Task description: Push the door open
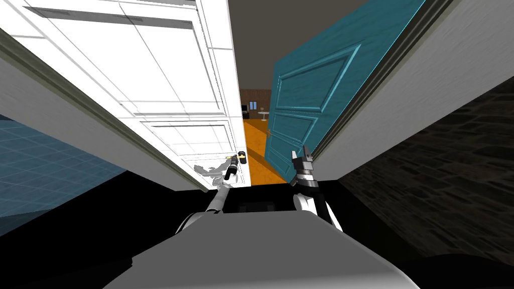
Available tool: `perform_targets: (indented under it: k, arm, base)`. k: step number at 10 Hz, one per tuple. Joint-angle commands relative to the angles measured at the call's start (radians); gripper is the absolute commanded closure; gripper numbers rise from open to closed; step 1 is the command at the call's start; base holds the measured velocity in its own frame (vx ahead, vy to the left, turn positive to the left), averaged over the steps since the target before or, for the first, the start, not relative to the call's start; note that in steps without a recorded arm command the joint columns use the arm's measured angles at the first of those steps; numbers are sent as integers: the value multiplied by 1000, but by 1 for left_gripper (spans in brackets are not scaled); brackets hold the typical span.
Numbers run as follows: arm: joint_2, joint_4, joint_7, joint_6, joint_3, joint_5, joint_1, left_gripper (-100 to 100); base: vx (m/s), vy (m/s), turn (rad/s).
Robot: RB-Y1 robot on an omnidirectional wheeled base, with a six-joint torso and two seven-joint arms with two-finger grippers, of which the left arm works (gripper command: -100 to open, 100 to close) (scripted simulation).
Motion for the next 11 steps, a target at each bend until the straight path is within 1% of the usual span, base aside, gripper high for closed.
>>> perform_targets:
  k: [1, 3, 4, 7, 11]
  arm:
    - [0, 0, -1, 0, -1, 0, 1, 100]
    - [0, 0, -1, 0, -1, 0, 1, 100]
    - [13, 2, -6, 2, 13, 2, 2, 100]
    - [30, 1, -16, 3, 35, 5, 1, 100]
    - [51, -1, -35, 5, 78, 12, -2, 100]
  base:
    - [-16, 0, 1]
    - [-4, 0, 1]
    - [102, -20, 28]
    - [178, -65, 59]
    - [197, -58, 58]
